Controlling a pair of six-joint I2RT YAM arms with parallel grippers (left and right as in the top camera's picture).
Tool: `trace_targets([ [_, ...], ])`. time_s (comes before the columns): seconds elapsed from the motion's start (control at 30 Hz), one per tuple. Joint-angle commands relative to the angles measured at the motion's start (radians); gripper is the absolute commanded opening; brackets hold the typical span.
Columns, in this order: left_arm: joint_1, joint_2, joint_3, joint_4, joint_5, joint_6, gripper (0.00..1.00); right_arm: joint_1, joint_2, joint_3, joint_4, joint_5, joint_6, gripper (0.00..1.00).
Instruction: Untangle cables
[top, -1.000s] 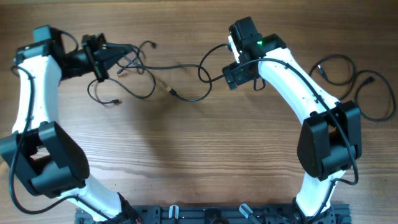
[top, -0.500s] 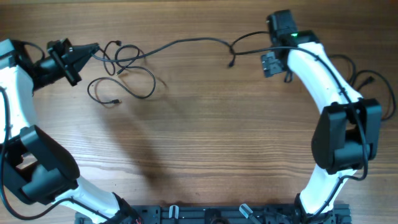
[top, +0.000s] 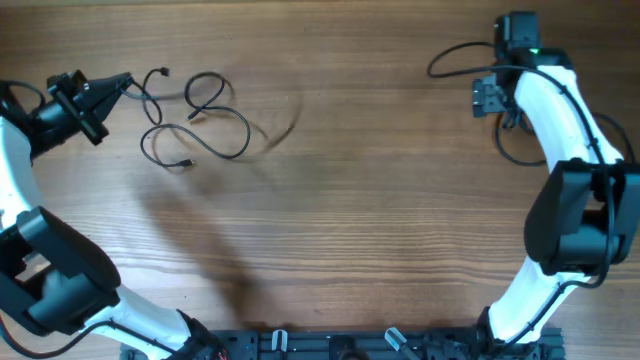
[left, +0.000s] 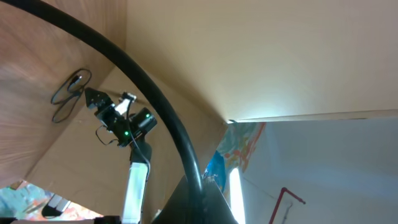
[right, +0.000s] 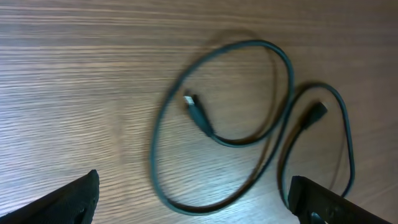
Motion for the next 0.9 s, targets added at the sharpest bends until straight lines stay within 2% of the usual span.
trace_targets([
  [0.0,-0.004,-0.008,0.003,0.002,0.011,0.066,0.04,-0.001,0.018,-0.008,0.003,-0.074,0.021,1.00],
  [0.17,-0.050,-0.008,0.003,-0.014,-0.119,0.088,0.04,-0.001,0.018,-0.008,0.005,-0.267,0.019,1.00],
  [0.4,-0.199,-0.008,0.003,-0.017,-0.315,0.088,0.04,-0.001,0.018,-0.008,-0.006,-0.498,0.019,1.00],
  [0.5,-0.284,-0.008,0.003,-0.044,-0.395,0.111,0.04,-0.001,0.018,-0.008,-0.011,-0.572,0.019,1.00],
  [0.63,-0.401,-0.008,0.003,-0.049,-0.423,0.156,0.04,-0.001,0.018,-0.008,-0.018,-0.684,0.019,1.00],
  [0.83,-0.579,-0.008,0.003,0.042,-0.510,0.155,0.04,-0.001,0.018,-0.008,-0.041,-0.887,0.022,1.00],
  [0.87,-0.599,-0.008,0.003,0.056,-0.544,0.155,0.08,-0.001,0.018,-0.008,-0.043,-0.892,0.022,1.00],
])
